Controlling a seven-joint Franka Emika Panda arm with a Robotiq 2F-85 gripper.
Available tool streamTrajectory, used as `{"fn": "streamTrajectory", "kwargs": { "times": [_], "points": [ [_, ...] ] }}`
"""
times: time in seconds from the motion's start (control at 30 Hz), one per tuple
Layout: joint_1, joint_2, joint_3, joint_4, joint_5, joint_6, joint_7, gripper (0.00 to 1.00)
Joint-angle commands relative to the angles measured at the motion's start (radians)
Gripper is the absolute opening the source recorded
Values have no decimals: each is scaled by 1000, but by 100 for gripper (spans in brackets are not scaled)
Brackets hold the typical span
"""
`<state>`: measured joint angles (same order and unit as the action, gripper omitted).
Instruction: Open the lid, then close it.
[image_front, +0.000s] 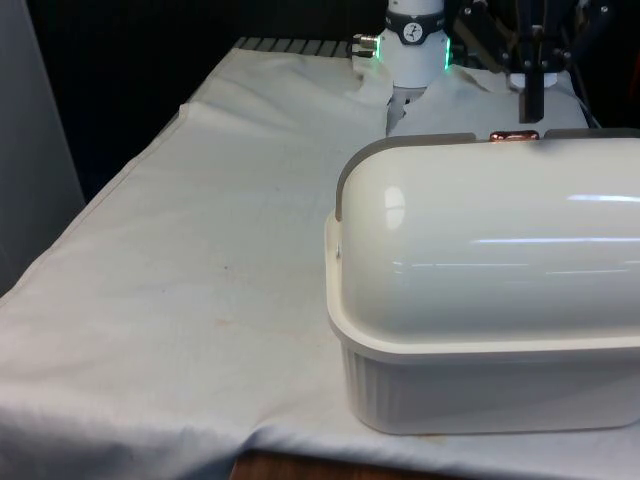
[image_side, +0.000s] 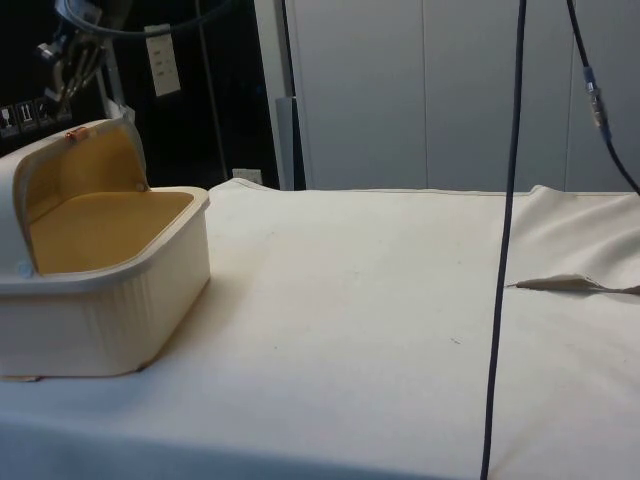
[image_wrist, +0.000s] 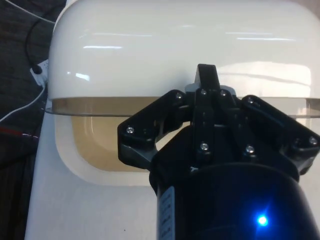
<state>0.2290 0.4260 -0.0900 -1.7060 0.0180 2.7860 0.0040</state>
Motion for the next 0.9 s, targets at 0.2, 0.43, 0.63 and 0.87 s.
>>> {"fn": "streamTrajectory", "kwargs": {
  "times": [0.2, 0.43, 0.63, 0.87],
  "points": [
    [-6, 3, 4, 1, 7, -12, -4, 0],
    [-5, 8, 2, 0, 4, -16, -2, 0],
    [-5, 11, 1, 0, 3, -27, -1, 0],
    [-3, 11, 0, 0, 1, -25, 0, 0]
  ]
}}
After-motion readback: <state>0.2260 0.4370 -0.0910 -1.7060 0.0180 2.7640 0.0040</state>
